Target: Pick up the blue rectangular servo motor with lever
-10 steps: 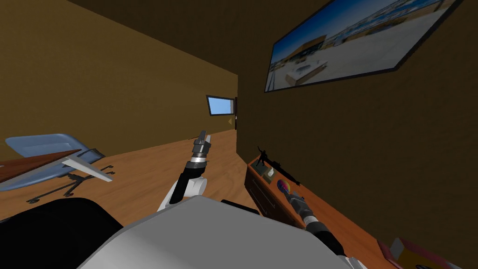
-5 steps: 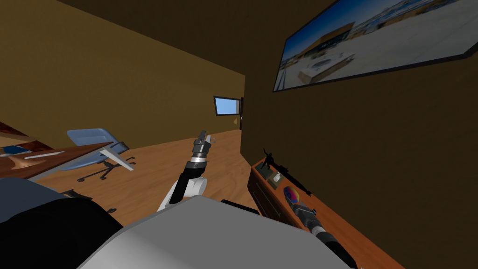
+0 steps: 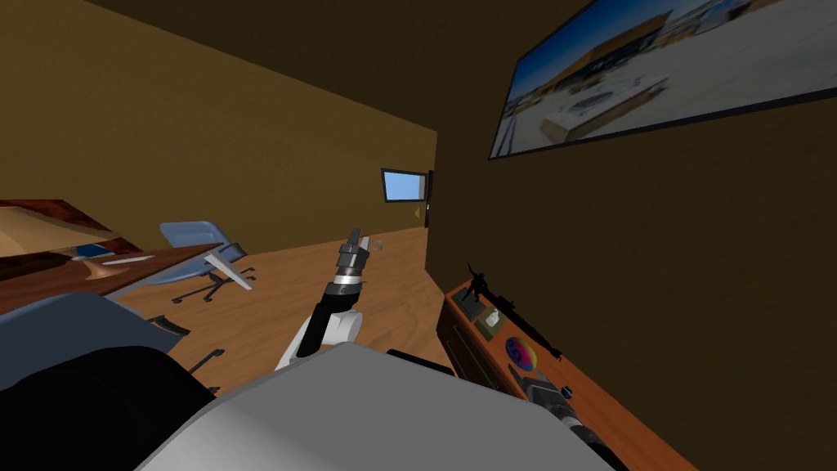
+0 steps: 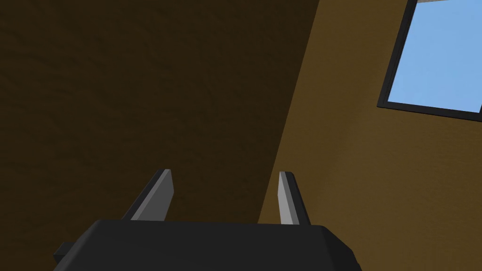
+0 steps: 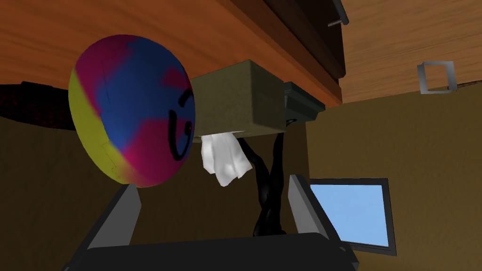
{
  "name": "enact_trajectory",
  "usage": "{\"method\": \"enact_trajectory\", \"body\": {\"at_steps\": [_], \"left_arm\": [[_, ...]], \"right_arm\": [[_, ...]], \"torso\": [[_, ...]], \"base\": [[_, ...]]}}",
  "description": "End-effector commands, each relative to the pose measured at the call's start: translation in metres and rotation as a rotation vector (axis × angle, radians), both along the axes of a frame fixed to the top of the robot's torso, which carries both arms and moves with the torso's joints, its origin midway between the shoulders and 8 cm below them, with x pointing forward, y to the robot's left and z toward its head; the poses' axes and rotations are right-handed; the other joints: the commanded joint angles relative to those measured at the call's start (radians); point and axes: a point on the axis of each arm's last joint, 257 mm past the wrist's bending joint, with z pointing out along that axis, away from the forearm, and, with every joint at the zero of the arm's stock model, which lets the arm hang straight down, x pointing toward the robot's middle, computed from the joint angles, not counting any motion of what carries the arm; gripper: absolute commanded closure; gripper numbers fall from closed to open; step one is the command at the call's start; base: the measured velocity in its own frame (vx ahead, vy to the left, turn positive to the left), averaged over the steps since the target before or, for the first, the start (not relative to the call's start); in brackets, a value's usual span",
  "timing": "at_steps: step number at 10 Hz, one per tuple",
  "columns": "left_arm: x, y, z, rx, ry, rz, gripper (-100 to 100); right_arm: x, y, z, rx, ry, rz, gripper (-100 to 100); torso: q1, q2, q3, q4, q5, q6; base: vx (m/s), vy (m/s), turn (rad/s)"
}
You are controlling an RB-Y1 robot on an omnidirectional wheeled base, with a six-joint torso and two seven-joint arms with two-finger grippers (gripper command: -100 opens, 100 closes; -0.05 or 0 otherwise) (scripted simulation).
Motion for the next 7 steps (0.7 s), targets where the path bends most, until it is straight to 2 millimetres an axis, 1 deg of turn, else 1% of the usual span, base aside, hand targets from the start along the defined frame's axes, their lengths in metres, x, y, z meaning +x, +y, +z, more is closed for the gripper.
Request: {"method": "enact_trajectory", "body": {"at_steps": [1, 3, 4, 7], "left_arm": [[0.0, 0.0, 0.0, 0.0, 0.0, 0.0, 0], [0.0, 0.0, 0.0, 0.0, 0.0, 0.0, 0], [0.0, 0.0, 0.0, 0.0, 0.0, 0.0, 0], [0.0, 0.0, 0.0, 0.0, 0.0, 0.0, 0]], "right_arm": [[-0.014, -0.012, -0.013, -0.035, 0.044, 0.001, -100], [-0.053, -0.047, -0.044, -0.148, 0.169, 0.023, -100], [-0.054, -0.047, -0.045, -0.154, 0.172, 0.03, -100], [-0.083, -0.073, -0.063, -0.254, 0.268, 0.074, -100]], "torso": [[0.0, 0.0, 0.0, 0.0, 0.0, 0.0], [-0.001, 0.0, 0.0, 0.0, 0.0, 0.0], [-0.001, -0.002, -0.001, 0.0, 0.0, 0.0], [0.0, 0.0, 0.0, 0.0, 0.0, 0.001]], "base": [[0.026, -0.002, 0.121], [0.045, -0.005, 0.24], [0.05, -0.008, 0.084], [0.034, -0.003, 0.135]]}}
